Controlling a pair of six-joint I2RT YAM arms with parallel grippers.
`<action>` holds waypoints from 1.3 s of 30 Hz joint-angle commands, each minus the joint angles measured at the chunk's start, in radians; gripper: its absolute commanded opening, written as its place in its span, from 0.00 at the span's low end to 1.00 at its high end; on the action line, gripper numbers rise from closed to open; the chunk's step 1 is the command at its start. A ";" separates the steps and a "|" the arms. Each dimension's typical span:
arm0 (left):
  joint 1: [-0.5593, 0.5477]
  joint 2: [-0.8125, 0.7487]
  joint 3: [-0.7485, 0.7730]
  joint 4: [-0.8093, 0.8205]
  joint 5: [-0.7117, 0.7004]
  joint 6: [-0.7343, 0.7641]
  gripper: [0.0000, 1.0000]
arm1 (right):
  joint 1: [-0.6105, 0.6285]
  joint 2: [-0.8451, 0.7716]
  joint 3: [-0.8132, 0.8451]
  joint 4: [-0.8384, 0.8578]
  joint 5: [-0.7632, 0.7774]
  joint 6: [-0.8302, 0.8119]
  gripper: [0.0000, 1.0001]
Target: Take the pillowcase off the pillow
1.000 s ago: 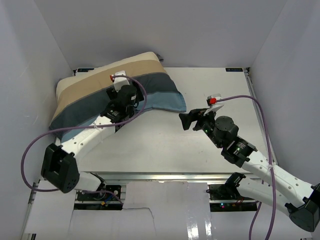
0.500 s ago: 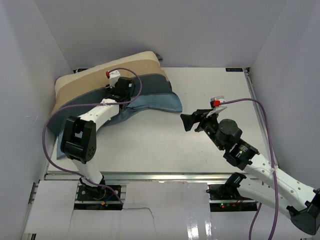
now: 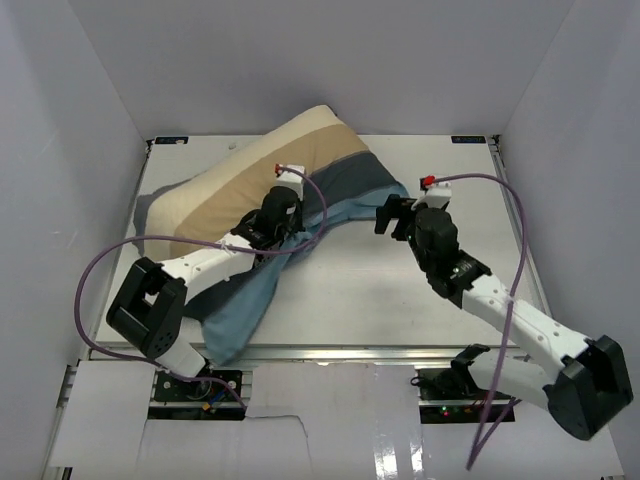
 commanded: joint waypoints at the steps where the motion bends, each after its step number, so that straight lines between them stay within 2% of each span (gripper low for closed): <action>1: -0.076 -0.081 -0.037 0.075 0.259 0.009 0.00 | -0.199 0.140 0.075 0.022 -0.158 0.072 0.91; 2: -0.090 -0.088 -0.043 0.077 0.266 0.015 0.00 | -0.236 0.164 0.072 0.019 -0.267 0.076 0.91; 3: -0.115 -0.089 -0.052 0.077 0.272 0.032 0.00 | -0.262 0.190 0.066 0.027 -0.300 0.075 0.91; 7: -0.138 -0.106 -0.083 0.101 0.372 0.069 0.00 | -0.327 0.206 -0.003 0.068 -0.340 -0.006 0.91; 8: -0.138 -0.112 -0.091 0.110 0.432 0.077 0.00 | -0.335 0.200 -0.020 0.080 -0.355 -0.013 0.91; 12: -0.139 -0.161 -0.140 0.114 0.505 0.126 0.00 | -0.417 0.183 -0.106 0.230 -0.487 0.003 0.91; 15: -0.146 -0.227 -0.203 0.126 0.475 0.120 0.00 | -0.532 0.253 -0.083 0.284 -0.634 0.000 0.91; 18: -0.150 -0.262 -0.246 0.143 0.441 0.115 0.00 | -0.583 0.342 -0.023 0.290 -0.765 -0.023 0.91; 22: -0.150 -0.256 -0.249 0.146 0.430 0.120 0.00 | -0.586 0.411 0.026 0.340 -0.878 -0.074 0.91; 25: -0.150 -0.258 -0.246 0.147 0.419 0.124 0.00 | -0.586 0.503 0.092 0.314 -0.929 -0.083 0.92; 27: -0.150 -0.256 -0.241 0.150 0.404 0.129 0.00 | -0.586 0.552 0.095 0.333 -0.969 -0.048 1.00; 28: -0.150 -0.255 -0.240 0.152 0.389 0.131 0.00 | -0.586 0.560 0.068 0.364 -0.987 -0.028 0.89; 29: -0.150 -0.240 -0.233 0.160 0.380 0.131 0.00 | -0.586 0.566 0.048 0.428 -1.007 -0.005 0.65; 30: -0.150 -0.226 -0.206 0.161 0.344 0.131 0.00 | -0.586 0.566 0.025 0.444 -1.003 0.022 0.50; 31: -0.146 -0.209 -0.185 0.158 0.314 0.129 0.17 | -0.588 0.563 0.018 0.444 -0.962 0.035 0.34; 32: -0.127 -0.185 -0.157 0.149 0.313 0.126 0.32 | -0.589 0.550 0.011 0.442 -0.925 0.052 0.08; 34: -0.109 -0.109 -0.045 0.071 0.332 0.086 0.70 | -0.611 0.524 -0.021 0.448 -0.832 0.114 0.08; 36: -0.107 -0.053 0.080 0.011 0.343 0.071 0.75 | -0.647 0.484 -0.035 0.445 -0.793 0.144 0.08; 39: -0.107 -0.058 0.232 -0.150 0.337 0.020 0.79 | -0.715 0.399 -0.086 0.413 -0.669 0.205 0.08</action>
